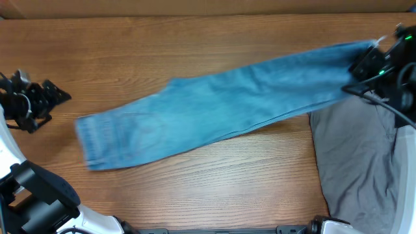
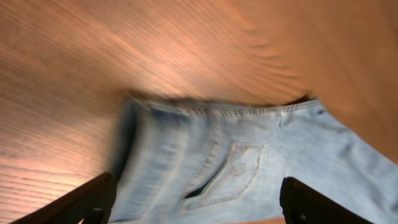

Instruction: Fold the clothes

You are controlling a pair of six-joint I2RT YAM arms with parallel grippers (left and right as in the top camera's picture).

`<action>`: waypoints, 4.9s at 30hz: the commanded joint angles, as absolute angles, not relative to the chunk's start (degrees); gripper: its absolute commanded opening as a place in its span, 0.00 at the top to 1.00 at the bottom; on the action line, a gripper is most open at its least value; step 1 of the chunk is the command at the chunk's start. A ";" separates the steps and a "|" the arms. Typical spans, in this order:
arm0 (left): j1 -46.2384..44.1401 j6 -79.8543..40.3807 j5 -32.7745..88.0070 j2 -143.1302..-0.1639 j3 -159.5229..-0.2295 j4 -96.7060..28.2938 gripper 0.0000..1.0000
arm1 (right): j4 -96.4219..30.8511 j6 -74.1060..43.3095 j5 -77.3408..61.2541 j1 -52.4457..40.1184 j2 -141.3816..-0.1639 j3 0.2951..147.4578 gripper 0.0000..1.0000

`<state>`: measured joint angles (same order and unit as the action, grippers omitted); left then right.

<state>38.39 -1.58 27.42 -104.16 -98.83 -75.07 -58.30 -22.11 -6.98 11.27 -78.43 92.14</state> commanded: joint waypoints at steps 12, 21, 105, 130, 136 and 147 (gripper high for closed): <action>38.26 5.85 40.07 -101.47 -108.73 -82.11 0.15 | -48.56 -29.23 -23.90 -13.10 -91.09 96.07 0.96; 37.98 6.24 39.33 -98.87 -108.73 -82.52 0.14 | -37.78 -36.99 -20.64 -35.92 -103.88 96.07 0.96; 8.78 -16.25 4.73 -99.09 -51.72 -45.19 0.39 | -28.21 -12.36 -25.10 -14.85 -109.65 67.18 0.23; 25.10 -10.28 9.45 -97.80 -76.51 -70.22 0.06 | -36.60 -28.38 -25.76 -26.02 -104.66 71.79 0.66; 33.10 -6.24 16.12 -97.82 -70.22 -64.20 0.00 | -32.10 -30.55 -21.65 -29.26 -111.83 70.06 0.66; 33.34 -2.50 21.52 -97.86 -52.60 -48.03 0.00 | -30.79 -35.42 -23.70 -28.53 -118.74 70.15 0.68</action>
